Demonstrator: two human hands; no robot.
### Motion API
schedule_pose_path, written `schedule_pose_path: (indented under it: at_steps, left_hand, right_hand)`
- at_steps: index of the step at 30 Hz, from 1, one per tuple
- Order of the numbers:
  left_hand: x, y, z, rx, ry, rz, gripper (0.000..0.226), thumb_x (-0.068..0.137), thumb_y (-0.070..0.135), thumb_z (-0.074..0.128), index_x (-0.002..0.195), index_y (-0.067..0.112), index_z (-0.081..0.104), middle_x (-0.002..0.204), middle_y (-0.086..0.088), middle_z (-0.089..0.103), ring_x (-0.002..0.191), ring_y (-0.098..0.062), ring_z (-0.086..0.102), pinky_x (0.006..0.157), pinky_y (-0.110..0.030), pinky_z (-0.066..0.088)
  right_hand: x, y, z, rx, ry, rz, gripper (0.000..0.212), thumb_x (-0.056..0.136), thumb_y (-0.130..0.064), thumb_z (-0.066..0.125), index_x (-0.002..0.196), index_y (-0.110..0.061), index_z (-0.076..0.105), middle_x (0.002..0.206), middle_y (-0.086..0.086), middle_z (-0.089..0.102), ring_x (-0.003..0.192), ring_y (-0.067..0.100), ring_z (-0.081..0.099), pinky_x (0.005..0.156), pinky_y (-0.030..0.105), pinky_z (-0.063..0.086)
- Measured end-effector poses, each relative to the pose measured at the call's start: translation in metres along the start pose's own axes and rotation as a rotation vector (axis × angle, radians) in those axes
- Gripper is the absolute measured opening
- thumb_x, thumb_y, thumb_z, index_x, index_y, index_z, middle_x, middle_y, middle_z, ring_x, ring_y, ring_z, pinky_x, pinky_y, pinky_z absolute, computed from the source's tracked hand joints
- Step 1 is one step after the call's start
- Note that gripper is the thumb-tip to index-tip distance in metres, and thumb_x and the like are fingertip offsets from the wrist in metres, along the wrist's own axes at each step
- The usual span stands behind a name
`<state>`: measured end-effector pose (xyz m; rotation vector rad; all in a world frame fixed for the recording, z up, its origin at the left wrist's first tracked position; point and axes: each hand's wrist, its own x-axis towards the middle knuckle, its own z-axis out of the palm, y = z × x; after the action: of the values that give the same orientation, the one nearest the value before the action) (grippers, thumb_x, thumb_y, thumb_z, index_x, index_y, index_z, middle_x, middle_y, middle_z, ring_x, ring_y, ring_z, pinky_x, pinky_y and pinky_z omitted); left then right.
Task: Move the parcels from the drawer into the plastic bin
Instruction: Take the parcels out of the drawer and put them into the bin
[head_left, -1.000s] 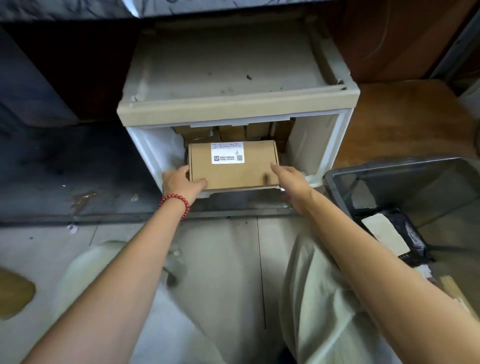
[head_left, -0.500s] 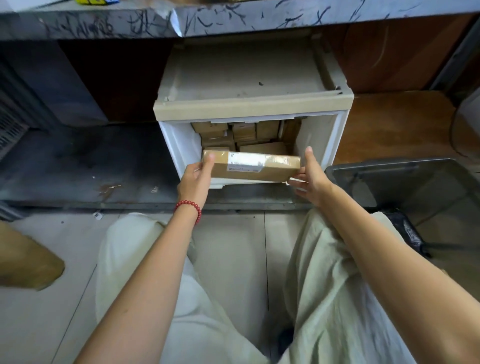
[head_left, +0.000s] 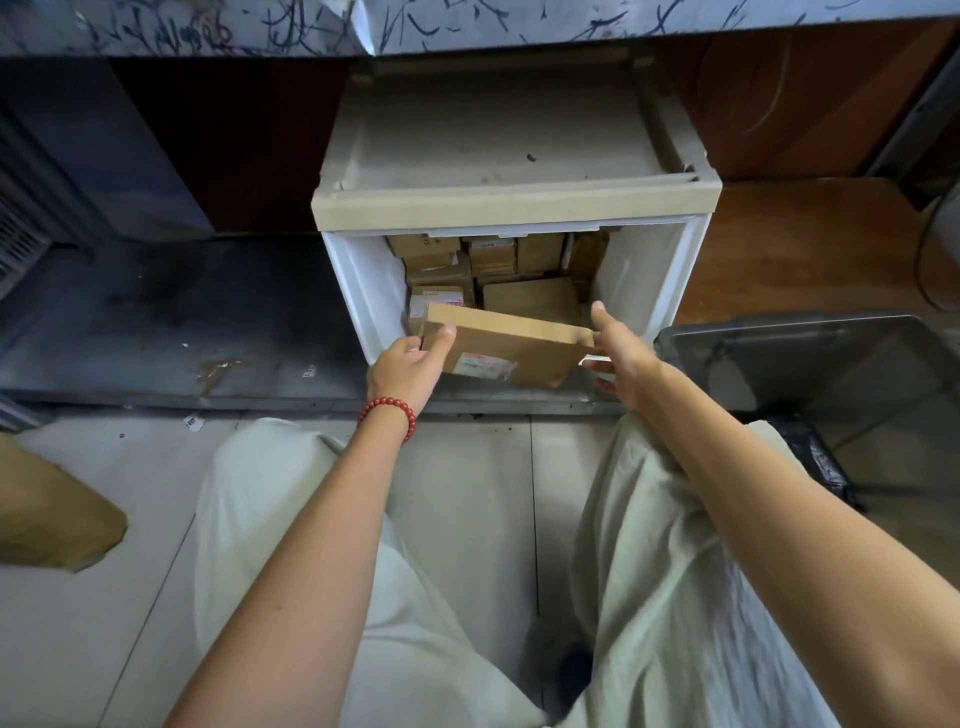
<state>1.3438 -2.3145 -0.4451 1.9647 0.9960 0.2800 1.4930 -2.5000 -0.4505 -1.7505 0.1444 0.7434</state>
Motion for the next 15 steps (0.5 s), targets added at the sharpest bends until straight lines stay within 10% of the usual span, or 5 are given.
schedule_pose_path:
  at_steps: [6, 10, 15]
  left_hand:
    - [0.003, -0.001, 0.005, -0.149, -0.001, -0.064, 0.044, 0.085, 0.067, 0.048, 0.1, 0.026, 0.054, 0.094, 0.008, 0.056, 0.092, -0.015, 0.049, 0.075, -0.026, 0.035]
    - [-0.002, 0.004, 0.008, -0.153, 0.06, -0.02, 0.049, 0.082, 0.069, 0.05, 0.096, 0.022, 0.052, 0.085, 0.013, 0.049, 0.078, -0.006, 0.047, 0.059, -0.023, 0.034]
    - [-0.004, 0.015, 0.015, -0.001, 0.002, 0.106, 0.048, 0.077, 0.049, 0.072, 0.104, 0.019, 0.047, 0.103, 0.004, 0.058, 0.088, -0.012, 0.052, 0.058, -0.014, 0.035]
  right_hand:
    - [0.002, 0.001, -0.003, 0.085, -0.047, 0.012, 0.063, 0.097, -0.058, 0.04, 0.137, -0.009, 0.047, 0.128, 0.007, 0.049, 0.1, 0.02, 0.053, 0.09, 0.033, 0.045]
    - [0.002, 0.001, -0.003, 0.023, 0.1, -0.042, 0.019, 0.091, -0.023, 0.066, 0.088, -0.006, 0.057, 0.105, 0.009, 0.055, 0.09, 0.021, 0.055, 0.095, 0.036, 0.052]
    - [-0.004, 0.001, -0.023, -0.048, 0.121, -0.133, 0.067, 0.083, -0.014, 0.075, 0.14, -0.007, 0.04, 0.126, 0.01, 0.053, 0.104, 0.021, 0.055, 0.084, 0.03, 0.049]
